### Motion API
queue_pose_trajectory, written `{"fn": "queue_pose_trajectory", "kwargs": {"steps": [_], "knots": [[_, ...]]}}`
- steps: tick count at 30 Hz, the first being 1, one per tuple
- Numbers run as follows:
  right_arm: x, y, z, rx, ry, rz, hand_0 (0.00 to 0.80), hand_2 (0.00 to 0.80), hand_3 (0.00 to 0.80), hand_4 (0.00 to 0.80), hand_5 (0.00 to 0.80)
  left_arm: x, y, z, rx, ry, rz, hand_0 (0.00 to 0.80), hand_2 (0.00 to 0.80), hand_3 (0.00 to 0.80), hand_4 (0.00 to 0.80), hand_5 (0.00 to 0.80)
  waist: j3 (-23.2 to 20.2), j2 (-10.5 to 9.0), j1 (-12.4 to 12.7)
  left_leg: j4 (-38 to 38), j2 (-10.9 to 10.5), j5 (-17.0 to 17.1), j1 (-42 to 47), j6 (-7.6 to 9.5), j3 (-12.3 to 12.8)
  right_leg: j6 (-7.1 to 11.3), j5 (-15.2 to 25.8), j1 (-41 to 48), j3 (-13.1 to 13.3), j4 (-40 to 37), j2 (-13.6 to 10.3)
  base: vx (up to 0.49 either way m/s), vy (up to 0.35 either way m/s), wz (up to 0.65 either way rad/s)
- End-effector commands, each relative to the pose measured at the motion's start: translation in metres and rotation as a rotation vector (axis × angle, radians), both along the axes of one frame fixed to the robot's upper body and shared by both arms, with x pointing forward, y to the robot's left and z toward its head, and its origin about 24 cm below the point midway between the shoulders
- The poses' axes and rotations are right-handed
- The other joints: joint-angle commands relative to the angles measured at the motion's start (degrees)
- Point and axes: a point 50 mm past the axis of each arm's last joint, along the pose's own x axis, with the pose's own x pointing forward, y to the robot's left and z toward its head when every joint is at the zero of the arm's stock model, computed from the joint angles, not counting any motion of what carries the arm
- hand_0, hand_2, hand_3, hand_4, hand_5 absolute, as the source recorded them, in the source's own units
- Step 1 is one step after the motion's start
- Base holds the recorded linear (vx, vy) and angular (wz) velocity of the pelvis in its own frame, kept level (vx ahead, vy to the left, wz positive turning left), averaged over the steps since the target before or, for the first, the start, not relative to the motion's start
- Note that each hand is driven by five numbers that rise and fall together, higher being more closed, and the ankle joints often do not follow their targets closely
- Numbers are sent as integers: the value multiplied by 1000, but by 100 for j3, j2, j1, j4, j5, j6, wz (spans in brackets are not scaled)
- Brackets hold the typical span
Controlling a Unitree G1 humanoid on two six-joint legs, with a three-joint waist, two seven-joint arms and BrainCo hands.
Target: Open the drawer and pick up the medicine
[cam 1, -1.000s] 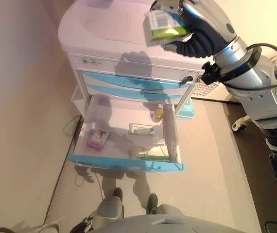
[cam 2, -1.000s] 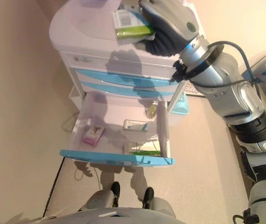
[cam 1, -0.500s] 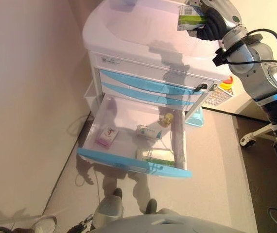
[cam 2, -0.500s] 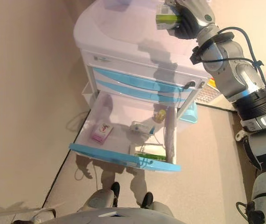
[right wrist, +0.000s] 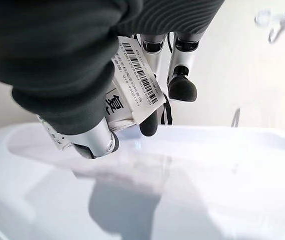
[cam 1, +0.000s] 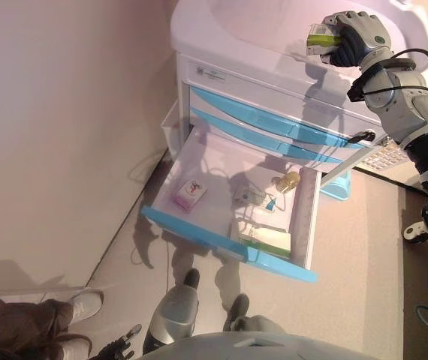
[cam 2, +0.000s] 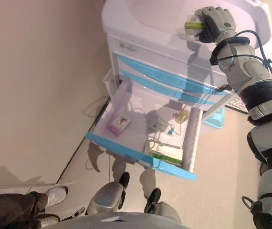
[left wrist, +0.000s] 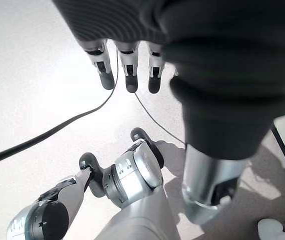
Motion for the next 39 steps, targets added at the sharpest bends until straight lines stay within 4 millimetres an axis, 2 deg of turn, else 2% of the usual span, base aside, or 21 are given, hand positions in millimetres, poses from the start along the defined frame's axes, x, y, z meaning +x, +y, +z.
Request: {"fn": "queue_pose_trajectory", "kwargs": {"steps": [1,6,8,12,16,18,23,31,32,33,39], "knots": [[-4,9,50,4,-148,31,800,800,800,800,800,-9,13,4,32,34,-19,0,0,0,0,0,-70,24,141,-253,-240,-658,191,95,-315,424,-396,-79,136,919,-397,2,-5,5],[-2,-2,46,5,-112,-3,800,800,800,800,800,-6,14,4,27,16,-14,0,0,0,0,0,48,77,207,-168,-280,-661,55,97,-386,405,-429,-149,114,923,-426,-12,-6,11],[0,-4,42,-12,-85,-25,800,800,800,800,800,-6,8,2,18,20,-8,0,0,0,0,0,68,130,220,-151,-297,-639,28,97,-406,428,-408,-166,131,930,-452,25,26,4],[4,-16,37,-12,-11,-110,800,800,800,800,800,7,-1,2,13,48,-11,0,0,0,0,0,-18,194,275,-70,-321,-668,29,92,-487,424,-465,-138,139,927,-489,82,13,3],[5,-30,37,19,-3,-192,800,800,800,800,800,21,4,6,16,46,4,0,0,0,0,0,-4,190,291,-49,-289,-671,13,88,-485,443,-467,-78,154,855,-476,12,-6,0],[4,-40,35,92,-15,-248,800,800,800,800,800,27,8,8,19,44,25,0,0,0,0,0,9,173,277,-40,-279,-674,-4,94,-464,449,-446,-73,159,833,-460,0,0,0],[1,-58,31,166,-16,-315,800,800,800,800,800,29,11,9,21,49,41,0,0,0,0,0,9,145,246,-34,-260,-679,24,95,-435,459,-390,-45,171,832,-450,0,0,0],[-4,-77,21,169,42,-395,800,800,800,800,800,27,12,8,30,59,45,0,0,0,0,0,-50,104,176,-66,-207,-678,121,86,-332,483,-324,31,156,800,-447,0,0,0],[-4,-79,19,158,46,-411,480,480,480,480,480,26,12,8,30,64,43,0,0,0,0,0,-57,101,172,-56,-206,-682,129,88,-332,482,-314,37,163,803,-448,0,0,0],[-5,-81,17,154,61,-433,0,0,0,0,0,26,12,8,32,67,44,0,0,0,0,0,-63,92,167,-42,-207,-693,138,90,-338,485,-299,38,170,816,-451,0,0,0],[-5,-86,11,116,80,-496,0,0,0,0,0,26,14,9,32,72,52,0,0,0,0,0,-73,77,159,-49,-190,-703,205,98,-325,487,-310,89,192,808,-435,0,0,0]]}}
